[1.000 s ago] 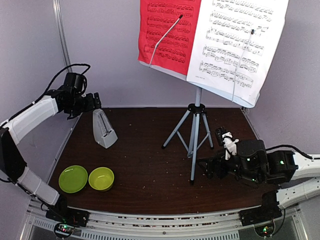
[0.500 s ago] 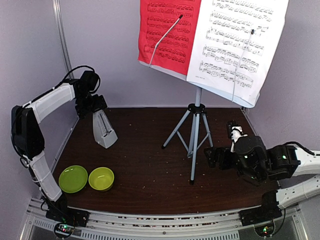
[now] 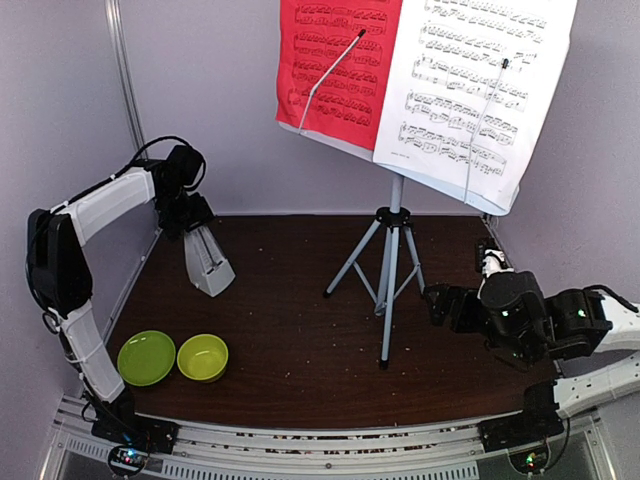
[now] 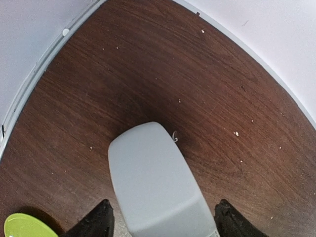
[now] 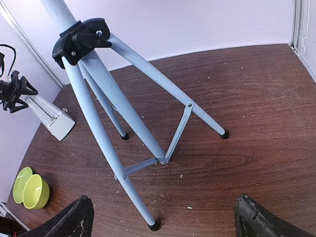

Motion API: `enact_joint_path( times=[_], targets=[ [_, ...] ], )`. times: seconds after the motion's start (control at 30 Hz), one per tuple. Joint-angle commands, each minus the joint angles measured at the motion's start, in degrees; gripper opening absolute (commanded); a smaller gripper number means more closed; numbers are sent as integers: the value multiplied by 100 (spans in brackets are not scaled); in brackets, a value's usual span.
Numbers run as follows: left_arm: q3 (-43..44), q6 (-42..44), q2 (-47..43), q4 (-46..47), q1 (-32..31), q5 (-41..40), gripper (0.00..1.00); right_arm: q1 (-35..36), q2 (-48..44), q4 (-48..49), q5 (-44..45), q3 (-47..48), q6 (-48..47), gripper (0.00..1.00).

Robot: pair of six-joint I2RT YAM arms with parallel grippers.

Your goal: Set up the instrument practice props

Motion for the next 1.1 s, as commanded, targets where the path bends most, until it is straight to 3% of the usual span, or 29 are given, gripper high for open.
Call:
enact_joint_path(
  times=[0.0, 0.13, 0.33, 0.43, 0.5, 0.63, 0.7, 1.07],
  targets=[
    [170, -54, 74, -363, -178, 64, 66, -1, -320, 363, 185, -305, 56, 100],
    [281, -157, 28, -628, -361, -9, 61, -10, -401, 448, 177, -377, 32, 100],
    [220, -274, -184, -858, -691, 8, 41, -10, -354, 499, 130, -329, -121, 100],
    [166, -343, -324, -899, -807, 59, 36, -10, -334, 592, 78, -336, -184, 100],
    [228, -364, -388, -1021, -891, -72, 40, -12, -318, 661, 18, -332, -254, 100],
    [373, -336, -501, -1106, -888, -485, 71, -14, -278, 774, -96, -337, -322, 100],
    [580, -344, -394, -1242, -810, -612, 81, -10, -259, 826, -128, -352, -353, 100],
    [1368, -324, 635, -1290, -259, -778, 82, -25, -222, 687, -242, -213, -469, 100]
  ],
)
